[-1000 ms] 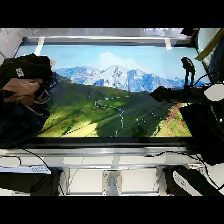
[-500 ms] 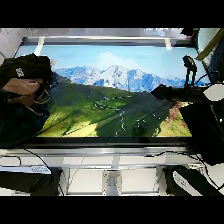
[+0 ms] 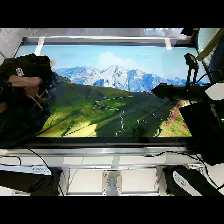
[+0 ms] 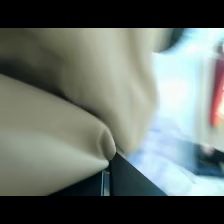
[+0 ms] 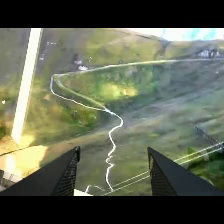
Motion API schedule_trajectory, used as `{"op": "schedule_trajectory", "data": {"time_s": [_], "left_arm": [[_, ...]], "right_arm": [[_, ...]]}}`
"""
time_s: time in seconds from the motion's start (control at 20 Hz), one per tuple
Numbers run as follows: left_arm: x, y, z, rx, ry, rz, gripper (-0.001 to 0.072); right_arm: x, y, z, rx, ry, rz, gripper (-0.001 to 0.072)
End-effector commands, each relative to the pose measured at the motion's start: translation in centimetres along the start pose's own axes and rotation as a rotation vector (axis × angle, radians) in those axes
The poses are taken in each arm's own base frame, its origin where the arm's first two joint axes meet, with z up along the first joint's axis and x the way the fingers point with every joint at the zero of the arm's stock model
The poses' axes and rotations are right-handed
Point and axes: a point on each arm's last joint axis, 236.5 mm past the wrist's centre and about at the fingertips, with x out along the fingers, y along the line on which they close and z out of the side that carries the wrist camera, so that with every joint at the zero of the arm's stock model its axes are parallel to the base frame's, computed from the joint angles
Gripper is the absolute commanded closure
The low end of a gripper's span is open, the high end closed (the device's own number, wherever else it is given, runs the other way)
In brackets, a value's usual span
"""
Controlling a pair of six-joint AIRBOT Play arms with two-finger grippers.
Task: Fold the clothes and pants, and hang the long-sleeved shirts on hangers.
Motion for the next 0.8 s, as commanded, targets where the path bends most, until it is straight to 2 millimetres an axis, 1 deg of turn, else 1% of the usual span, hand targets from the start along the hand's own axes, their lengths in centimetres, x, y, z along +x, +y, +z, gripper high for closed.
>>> {"op": "schedule_trajectory", "data": {"time_s": [0.0,0.05,0.1,0.2,0.25,0.3,0.35,0.45,0.55,0.6,0.65,0.7,0.75], "left_arm": [[-3.1,-10.2,-2.1,0.163,0.015,-0.292,0.0697],[-4.4,-13.6,-3.5,0.217,0.02,-0.36,0.0698],[-5.6,-17.2,-5.4,0.277,0.025,-0.421,0.0697],[-7.4,-23.6,-10.7,0.403,0.061,-0.513,0.0698],[-8.0,-26.6,-14.4,0.471,0.1,-0.557,0.0697],[-8.4,-29.0,-18.3,0.528,0.149,-0.601,0.0697],[-8.7,-31.2,-22.6,0.576,0.208,-0.65,0.0697],[-8.5,-34.6,-30.6,0.625,0.322,-0.735,0.0697],[-7.2,-36.7,-38.3,0.624,0.415,-0.785,0.0697],[-6.4,-37.3,-41.7,0.612,0.447,-0.794,0.0697],[-5.2,-37.6,-45.2,0.625,0.46,-0.799,0.0697],[-3.9,-37.5,-48.5,0.641,0.465,-0.791,0.0697],[-2.4,-37.0,-51.3,0.641,0.471,-0.77,0.0697]], "right_arm": [[-2.3,1.5,1.3,-0.048,-0.004,0.011,0.0239],[-3.6,2.0,2.4,-0.081,-0.026,0.001,0.0239],[-5.2,2.3,3.6,-0.119,-0.053,-0.022,0.0238],[-8.4,2.1,5.8,-0.196,-0.102,-0.109,0.0239],[-10.3,1.8,6.8,-0.23,-0.126,-0.162,0.0239],[-12.1,1.3,7.5,-0.258,-0.145,-0.221,0.0239],[-13.6,0.8,8.0,-0.276,-0.158,-0.272,0.0239],[-16.4,-0.3,8.7,-0.299,-0.175,-0.372,0.0239],[-18.8,-1.7,9.2,-0.308,-0.192,-0.473,0.0239],[-19.7,-2.3,9.5,-0.31,-0.203,-0.516,0.0239],[-20.2,-2.8,9.7,-0.313,-0.209,-0.545,0.0239],[-20.5,-3.3,9.8,-0.315,-0.205,-0.571,0.0239],[-20.6,-3.7,9.8,-0.316,-0.202,-0.588,0.0239]]}}
